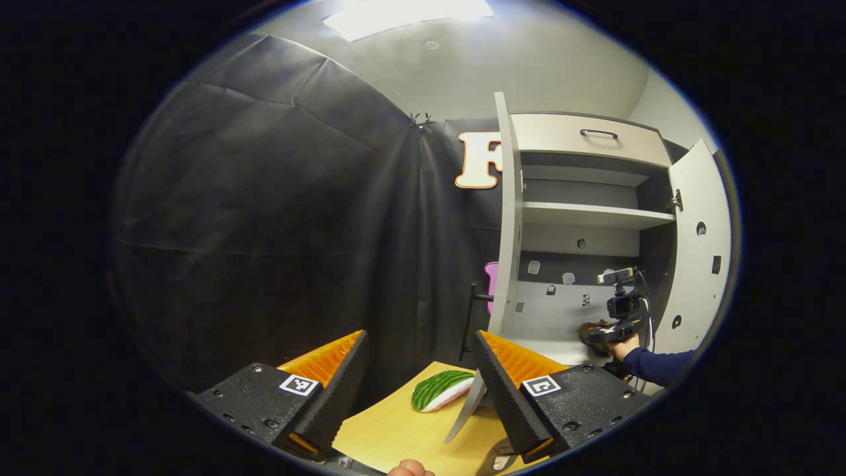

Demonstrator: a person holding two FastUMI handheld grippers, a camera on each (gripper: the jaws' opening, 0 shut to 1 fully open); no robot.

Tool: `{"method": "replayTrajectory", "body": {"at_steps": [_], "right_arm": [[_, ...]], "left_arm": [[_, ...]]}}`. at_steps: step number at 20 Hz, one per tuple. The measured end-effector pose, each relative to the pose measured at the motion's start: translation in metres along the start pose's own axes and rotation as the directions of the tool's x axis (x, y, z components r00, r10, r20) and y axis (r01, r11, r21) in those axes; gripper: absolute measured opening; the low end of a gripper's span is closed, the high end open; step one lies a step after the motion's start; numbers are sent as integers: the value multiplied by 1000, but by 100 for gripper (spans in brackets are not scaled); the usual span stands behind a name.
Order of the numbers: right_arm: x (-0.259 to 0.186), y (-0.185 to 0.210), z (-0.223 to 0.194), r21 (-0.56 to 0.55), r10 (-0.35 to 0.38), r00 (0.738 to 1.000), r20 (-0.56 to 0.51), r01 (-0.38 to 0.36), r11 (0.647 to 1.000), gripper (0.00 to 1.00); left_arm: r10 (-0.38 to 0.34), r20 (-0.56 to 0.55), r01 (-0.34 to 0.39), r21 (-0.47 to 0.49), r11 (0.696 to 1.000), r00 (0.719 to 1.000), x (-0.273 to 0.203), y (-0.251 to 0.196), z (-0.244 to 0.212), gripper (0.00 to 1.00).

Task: Grab one shoe with the right hand and put it into the shoe cabinet, grab the other shoe with the left hand and put it into the shoe cabinet; then close the right door with the right hand and the left door with the left hand.

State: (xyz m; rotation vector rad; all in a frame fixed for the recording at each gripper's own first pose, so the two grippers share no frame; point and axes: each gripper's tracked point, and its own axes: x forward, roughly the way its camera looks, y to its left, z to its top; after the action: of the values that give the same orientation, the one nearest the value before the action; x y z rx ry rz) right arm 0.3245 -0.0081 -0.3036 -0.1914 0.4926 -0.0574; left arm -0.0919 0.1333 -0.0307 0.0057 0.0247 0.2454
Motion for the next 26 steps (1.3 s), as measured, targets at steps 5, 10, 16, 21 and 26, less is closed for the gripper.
{"method": "replayTrajectory", "body": {"at_steps": [5, 10, 16, 21, 26], "right_arm": [[-13, 5, -11, -105, 43, 999, -30, -46, 993, 97], [-60, -15, 4, -54, 35, 999, -1, -35, 998, 98], [-161, -41, 74, 24, 37, 978, 205, -43, 999, 98], [-263, -61, 129, 86, 47, 935, 351, -82, 993, 98], [-366, -79, 177, 118, 56, 872, 487, -129, 985, 97]], "left_arm": [[-46, -14, 46, -25, 999, 999, 0, -8, -7, 93], [-81, -33, 81, -5, 997, 996, -3, -15, -15, 96], [-208, -109, 206, -29, 978, 972, -6, -53, -45, 94], [-331, -176, 331, -32, 943, 927, -3, -99, -79, 94], [-419, -306, 433, -26, 901, 855, -1, -142, -150, 97]]}}
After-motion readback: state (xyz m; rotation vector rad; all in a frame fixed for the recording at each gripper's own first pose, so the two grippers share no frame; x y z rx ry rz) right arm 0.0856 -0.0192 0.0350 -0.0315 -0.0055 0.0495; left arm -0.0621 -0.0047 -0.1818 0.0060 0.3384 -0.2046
